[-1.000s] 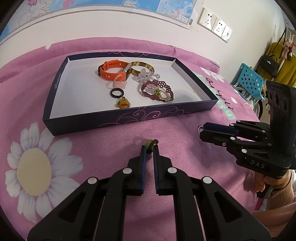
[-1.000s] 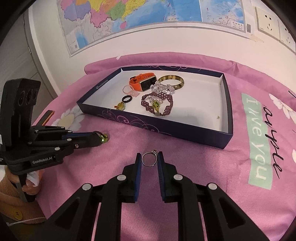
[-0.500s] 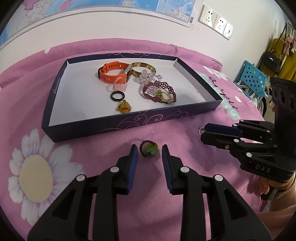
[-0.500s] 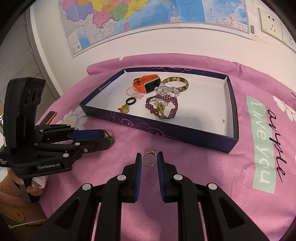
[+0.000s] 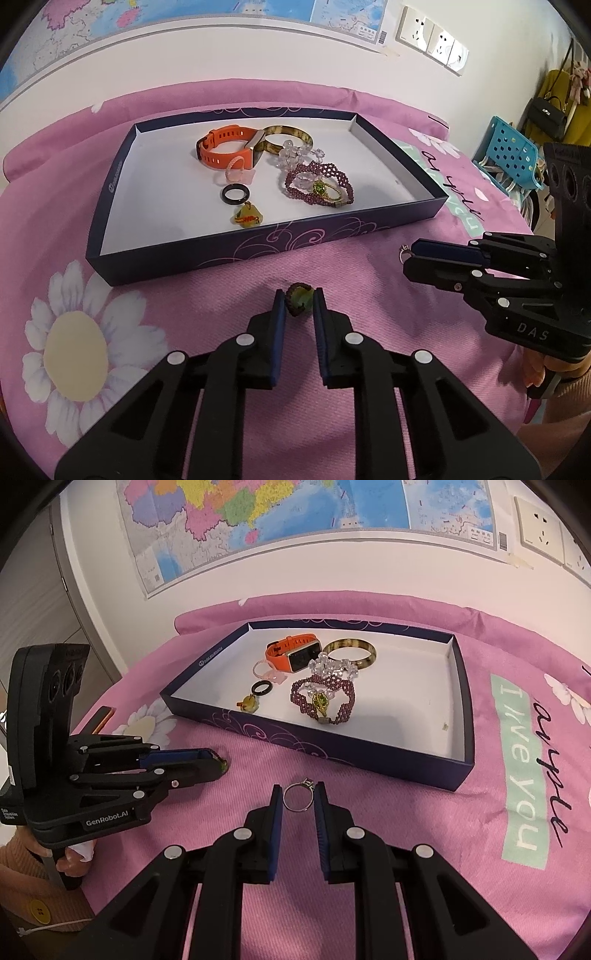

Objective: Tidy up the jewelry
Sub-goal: 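Grasp the silver ring with the right tool while the left tool carries the green stone ring toward the box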

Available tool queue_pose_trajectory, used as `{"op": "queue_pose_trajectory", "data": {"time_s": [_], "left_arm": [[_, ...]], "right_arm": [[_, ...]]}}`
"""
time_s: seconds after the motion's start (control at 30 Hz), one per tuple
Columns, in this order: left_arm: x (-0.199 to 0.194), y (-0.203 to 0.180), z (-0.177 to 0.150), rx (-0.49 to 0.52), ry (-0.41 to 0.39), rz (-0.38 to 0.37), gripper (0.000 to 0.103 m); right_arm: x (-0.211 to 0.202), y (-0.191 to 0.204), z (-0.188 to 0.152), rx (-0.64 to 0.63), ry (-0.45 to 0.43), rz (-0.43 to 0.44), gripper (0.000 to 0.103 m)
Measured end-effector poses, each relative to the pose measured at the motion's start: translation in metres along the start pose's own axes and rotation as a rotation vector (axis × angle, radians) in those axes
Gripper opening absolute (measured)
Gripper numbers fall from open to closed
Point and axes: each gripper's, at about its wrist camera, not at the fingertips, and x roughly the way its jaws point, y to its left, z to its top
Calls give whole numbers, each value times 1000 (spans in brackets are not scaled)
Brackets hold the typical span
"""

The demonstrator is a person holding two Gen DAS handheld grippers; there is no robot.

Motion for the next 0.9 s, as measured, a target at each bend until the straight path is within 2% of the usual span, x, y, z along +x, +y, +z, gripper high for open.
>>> {"op": "queue_pose_trajectory", "data": {"time_s": [0.73,0.87,0.9], "left_arm": [[-30,5,17,-1,-83,-12,13],[-24,3,10,24,-60,-15,32],[-22,2,8,27,-52,-15,33]], "right_arm": [[-7,4,18,-23,-46,19,15],[-5,5,17,-25,-38,25,15],[-4,5,17,-25,-34,26,15]]}}
